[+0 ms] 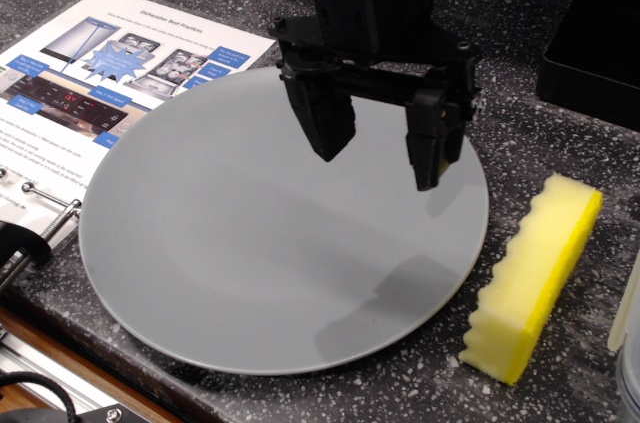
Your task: Pick up sponge and wipe plate
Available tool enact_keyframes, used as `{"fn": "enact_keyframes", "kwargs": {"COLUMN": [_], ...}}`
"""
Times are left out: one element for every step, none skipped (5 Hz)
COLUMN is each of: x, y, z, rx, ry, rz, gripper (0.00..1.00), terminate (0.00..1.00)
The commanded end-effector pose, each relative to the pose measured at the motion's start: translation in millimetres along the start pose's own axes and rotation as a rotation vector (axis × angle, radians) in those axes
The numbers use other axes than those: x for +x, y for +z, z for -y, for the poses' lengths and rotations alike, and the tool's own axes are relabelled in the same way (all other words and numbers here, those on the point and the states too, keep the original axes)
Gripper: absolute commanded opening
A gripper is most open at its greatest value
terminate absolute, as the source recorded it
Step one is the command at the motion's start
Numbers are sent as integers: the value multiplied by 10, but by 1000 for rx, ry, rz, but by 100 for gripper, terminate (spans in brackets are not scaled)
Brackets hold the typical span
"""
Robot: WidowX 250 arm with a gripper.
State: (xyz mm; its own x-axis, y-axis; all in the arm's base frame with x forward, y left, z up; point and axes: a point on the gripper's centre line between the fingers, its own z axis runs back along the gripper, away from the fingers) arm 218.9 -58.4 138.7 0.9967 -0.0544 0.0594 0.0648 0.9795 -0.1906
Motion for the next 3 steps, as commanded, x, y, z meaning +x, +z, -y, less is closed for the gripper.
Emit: {"fn": "enact_keyframes", "kwargs": {"x": [0, 86, 200], "y": [0, -56, -135], "z": [0, 210, 384], "rx": [0, -34, -58], "ry": [0, 29, 105], "rz": [0, 50, 102], "gripper": [100, 100, 100], "terminate": [0, 0, 0]}}
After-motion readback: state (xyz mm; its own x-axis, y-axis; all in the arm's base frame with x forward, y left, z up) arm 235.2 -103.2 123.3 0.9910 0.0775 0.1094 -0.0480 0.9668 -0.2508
